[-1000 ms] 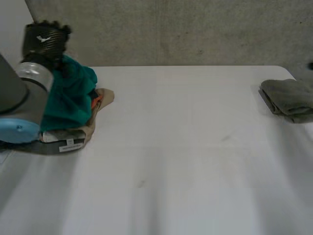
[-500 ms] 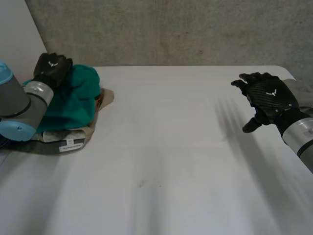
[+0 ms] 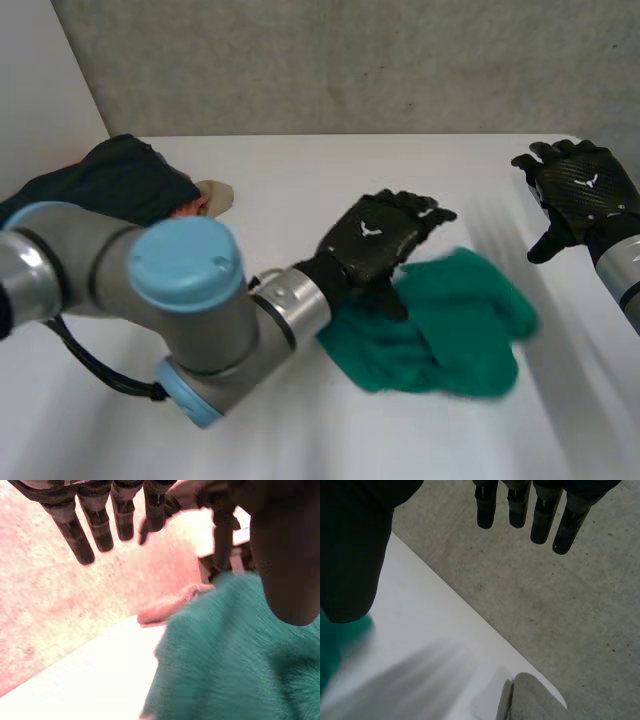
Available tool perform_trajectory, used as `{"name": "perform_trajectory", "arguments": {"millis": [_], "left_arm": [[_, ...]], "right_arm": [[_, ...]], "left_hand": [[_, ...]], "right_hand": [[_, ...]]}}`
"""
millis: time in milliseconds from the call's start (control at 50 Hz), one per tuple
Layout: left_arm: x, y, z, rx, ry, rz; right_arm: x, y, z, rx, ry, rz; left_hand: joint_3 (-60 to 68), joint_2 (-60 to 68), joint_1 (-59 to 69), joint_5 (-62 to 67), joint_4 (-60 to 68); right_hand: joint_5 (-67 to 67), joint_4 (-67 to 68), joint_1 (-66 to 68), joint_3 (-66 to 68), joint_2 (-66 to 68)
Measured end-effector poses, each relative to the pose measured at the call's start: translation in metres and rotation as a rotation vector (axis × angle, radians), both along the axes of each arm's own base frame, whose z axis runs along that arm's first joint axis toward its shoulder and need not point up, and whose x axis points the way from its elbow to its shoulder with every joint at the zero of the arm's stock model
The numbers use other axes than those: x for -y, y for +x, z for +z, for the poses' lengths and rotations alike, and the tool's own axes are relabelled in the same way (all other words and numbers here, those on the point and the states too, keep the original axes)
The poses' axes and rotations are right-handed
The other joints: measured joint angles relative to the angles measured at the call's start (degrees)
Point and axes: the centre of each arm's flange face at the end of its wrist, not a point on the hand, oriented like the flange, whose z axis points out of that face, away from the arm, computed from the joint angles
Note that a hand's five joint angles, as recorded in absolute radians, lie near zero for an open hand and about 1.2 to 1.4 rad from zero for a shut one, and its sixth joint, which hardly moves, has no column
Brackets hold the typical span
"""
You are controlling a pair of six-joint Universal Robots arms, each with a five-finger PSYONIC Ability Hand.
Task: Fold the laundry.
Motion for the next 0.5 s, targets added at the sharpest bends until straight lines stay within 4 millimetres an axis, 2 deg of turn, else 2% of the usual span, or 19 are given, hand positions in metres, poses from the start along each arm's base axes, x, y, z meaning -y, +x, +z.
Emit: {"name": "perform_trajectory", "arguments": {"millis": [80, 160, 180, 200, 240, 260, 320, 380, 400, 500], "left_arm": [[-0.002, -0.001, 0.005, 0.020, -0.040, 0.051], [0.010, 0.015, 0.029, 0.024, -0.092, 0.202], [0.010, 0.015, 0.029, 0.024, -0.092, 0.202], [0.018, 0.030, 0.038, 0.031, -0.095, 0.283], [0.021, 0.038, 0.041, 0.038, -0.092, 0.317], [0.025, 0.053, 0.044, 0.058, -0.077, 0.379], [0.027, 0.074, 0.039, 0.109, -0.033, 0.452], [0.025, 0.084, 0.032, 0.147, 0.000, 0.482], [0.023, 0.089, 0.023, 0.180, 0.030, 0.494], [0.023, 0.089, -0.007, 0.256, 0.095, 0.493]], "right_arm": [[-0.001, 0.001, -0.001, -0.003, 0.019, 0.003], [-0.003, 0.003, 0.002, -0.010, 0.070, 0.023], [-0.003, 0.003, 0.002, -0.010, 0.070, 0.023], [-0.004, 0.004, 0.006, -0.015, 0.101, 0.040], [-0.005, 0.005, 0.007, -0.017, 0.110, 0.045], [-0.007, 0.006, 0.011, -0.025, 0.141, 0.066], [-0.014, 0.011, 0.018, -0.059, 0.227, 0.126], [-0.018, 0.012, 0.020, -0.086, 0.276, 0.158], [-0.020, 0.014, 0.019, -0.112, 0.308, 0.179], [-0.024, 0.023, 0.008, -0.232, 0.384, 0.242]], "left_hand": [[-0.7, -1.0, 0.0, -0.4, -1.0], [-0.7, -1.0, 0.0, -0.3, -1.0], [-0.7, -1.0, 0.0, -0.3, -1.0], [-0.7, -1.0, 0.0, -0.3, -1.0], [-0.7, -1.0, 0.0, -0.3, -1.0], [-0.7, -0.9, 0.2, -0.3, -0.9], [0.2, 0.4, 2.2, 0.8, 0.5], [0.6, 1.0, 3.2, 1.5, 1.1], [2.7, 3.3, 5.6, 3.8, 3.4], [5.5, 5.9, 8.3, 6.7, 6.3]], "right_hand": [[0.0, 0.0, 0.0, 0.0, 0.0], [0.0, 0.0, 0.0, 0.0, 0.0], [0.0, 0.0, 0.0, 0.0, 0.0], [0.0, 0.0, 0.0, 0.0, 0.0], [0.0, 0.0, 0.0, 0.0, 0.0], [0.0, 0.0, 0.0, 0.0, 0.0], [0.0, 0.0, 0.0, 0.0, 0.0], [0.0, 0.0, 0.0, 0.0, 0.0], [0.0, 0.0, 0.0, 0.0, 0.0], [0.2, 0.2, 0.2, 1.0, 0.4]]}}
